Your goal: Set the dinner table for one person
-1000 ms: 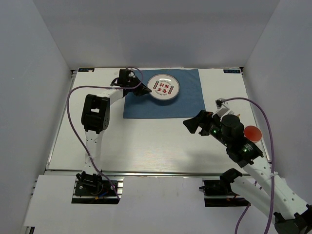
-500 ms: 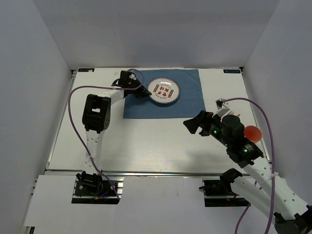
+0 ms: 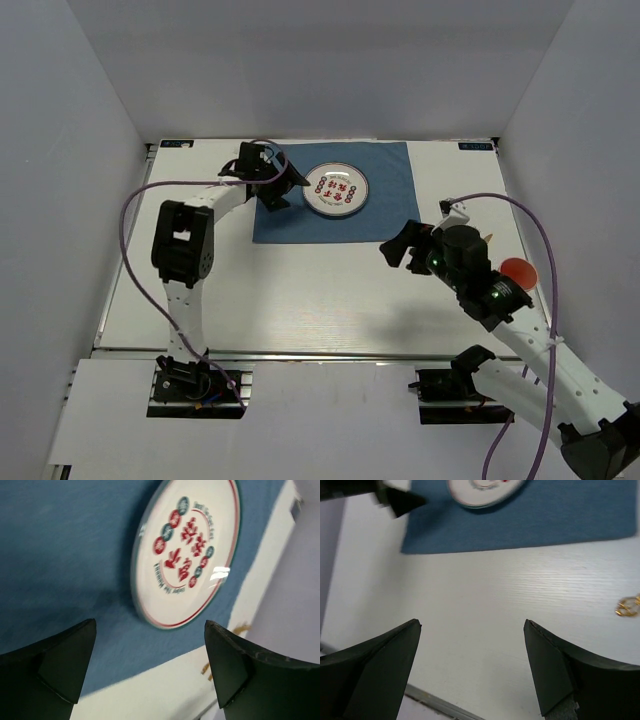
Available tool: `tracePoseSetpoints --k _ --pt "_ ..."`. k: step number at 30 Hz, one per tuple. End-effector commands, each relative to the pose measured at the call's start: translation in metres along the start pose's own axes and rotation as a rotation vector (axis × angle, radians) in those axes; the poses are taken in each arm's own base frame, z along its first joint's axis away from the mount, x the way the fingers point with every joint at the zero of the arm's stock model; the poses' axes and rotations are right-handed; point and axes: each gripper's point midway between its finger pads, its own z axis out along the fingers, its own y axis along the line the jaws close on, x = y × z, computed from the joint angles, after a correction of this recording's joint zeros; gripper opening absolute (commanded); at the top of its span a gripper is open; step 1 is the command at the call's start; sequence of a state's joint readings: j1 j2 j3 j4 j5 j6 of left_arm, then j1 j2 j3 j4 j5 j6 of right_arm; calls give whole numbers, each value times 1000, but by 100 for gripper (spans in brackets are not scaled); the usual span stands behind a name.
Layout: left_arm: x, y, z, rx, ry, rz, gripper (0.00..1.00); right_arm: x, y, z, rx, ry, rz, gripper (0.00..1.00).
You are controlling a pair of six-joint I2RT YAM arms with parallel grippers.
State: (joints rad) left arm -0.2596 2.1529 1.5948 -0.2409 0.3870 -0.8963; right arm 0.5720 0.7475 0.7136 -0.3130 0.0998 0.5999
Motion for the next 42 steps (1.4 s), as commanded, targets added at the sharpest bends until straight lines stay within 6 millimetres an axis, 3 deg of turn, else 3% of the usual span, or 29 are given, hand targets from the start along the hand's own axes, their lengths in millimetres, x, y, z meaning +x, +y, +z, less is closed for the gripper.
tracePoseSetpoints --k 1,3,4,6,8,11,12,18,25,36,40,42 --pt "-17 0 -69 -191 -166 -3 98 -35 -37 -10 297 -89 65 89" --pt "-16 7 -114 -283 -243 -8 98 -61 -76 -22 557 -196 86 89" --pt "-17 17 -117 -332 -261 -11 98 -67 -81 -26 601 -217 79 89" --pt "-13 16 -146 -357 -294 2 98 -82 -97 -36 707 -268 79 89" --pt "-9 33 -177 -429 -318 9 98 -98 -114 -52 844 -302 55 89" --pt "4 50 -198 -486 -318 63 98 -104 -141 -67 1023 -318 40 89" --pt "11 55 -202 -502 -295 75 98 -103 -158 -68 1085 -302 46 89" --pt "37 65 -214 -505 -197 187 98 -102 -209 -70 1171 -278 153 89" --pt "43 56 -215 -443 -192 249 98 -82 -255 -78 1251 -243 253 89" --pt "43 60 -204 -450 -165 240 98 -44 -276 -50 1139 -150 323 87" --pt "45 60 -198 -449 -142 234 98 -31 -280 -45 1116 -153 354 72" --pt "44 59 -198 -446 -145 236 98 -30 -283 -49 1138 -162 355 55"
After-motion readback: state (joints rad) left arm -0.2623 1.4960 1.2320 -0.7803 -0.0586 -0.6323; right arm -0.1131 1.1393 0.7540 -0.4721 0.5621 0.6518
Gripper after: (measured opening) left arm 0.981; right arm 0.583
